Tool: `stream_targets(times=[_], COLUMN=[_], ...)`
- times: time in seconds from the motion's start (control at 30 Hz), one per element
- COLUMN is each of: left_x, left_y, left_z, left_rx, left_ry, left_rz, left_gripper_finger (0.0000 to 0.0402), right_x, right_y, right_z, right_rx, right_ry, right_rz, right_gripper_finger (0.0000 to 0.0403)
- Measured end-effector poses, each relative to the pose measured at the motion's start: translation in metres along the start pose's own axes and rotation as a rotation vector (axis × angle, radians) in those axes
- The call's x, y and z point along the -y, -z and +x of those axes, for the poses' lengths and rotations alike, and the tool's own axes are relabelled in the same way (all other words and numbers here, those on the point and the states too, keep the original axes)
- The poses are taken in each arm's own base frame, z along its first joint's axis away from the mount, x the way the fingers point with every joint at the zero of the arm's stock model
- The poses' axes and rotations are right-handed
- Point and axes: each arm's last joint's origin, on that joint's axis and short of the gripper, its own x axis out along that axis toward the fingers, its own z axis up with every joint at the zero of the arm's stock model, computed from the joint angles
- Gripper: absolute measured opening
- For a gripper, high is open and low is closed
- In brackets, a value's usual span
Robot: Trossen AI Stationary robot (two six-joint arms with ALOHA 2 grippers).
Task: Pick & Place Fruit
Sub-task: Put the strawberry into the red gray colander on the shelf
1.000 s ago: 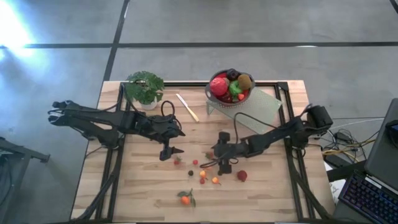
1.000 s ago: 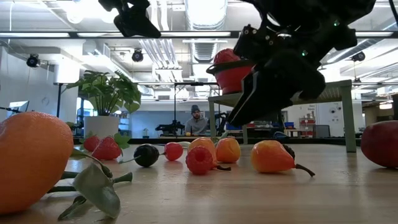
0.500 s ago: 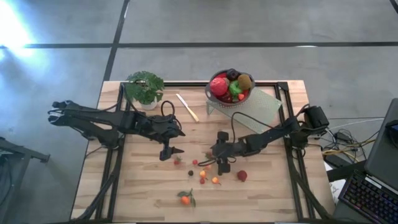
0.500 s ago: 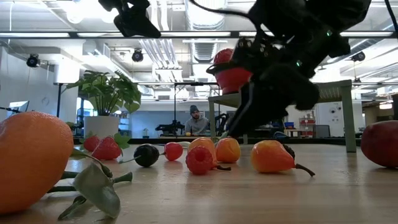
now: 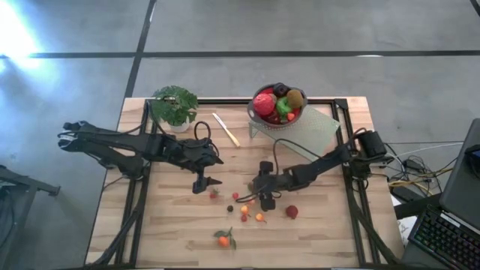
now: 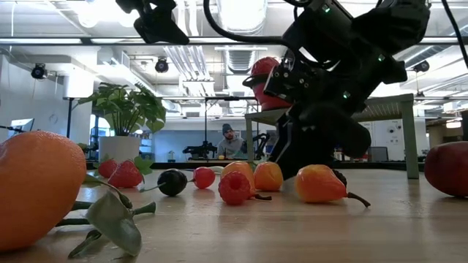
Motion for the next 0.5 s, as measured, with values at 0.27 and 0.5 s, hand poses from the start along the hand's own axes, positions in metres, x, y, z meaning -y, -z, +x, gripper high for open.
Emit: stream_targets(times=[0.27,0.5], left_x=[0.0000,0.0000], left_y=[0.0000,0.0000], left_z=[0.0000,0.0000], left_rx=[0.000,0.000], left_ry=[0.000,0.000], left_rz=[0.000,0.000], left_gripper_finger=[0.0360,0.0360], right_x=[-0.0004,0.0000], right_y=[-0.0009,-0.0043], right_z=[0.0006,-0.0027], right_rx=[0.006,0.024], right_ry=[0.000,-0.003], right_rz=[-0.022,-0.041], right_gripper_finger=[0.0164,0.0115])
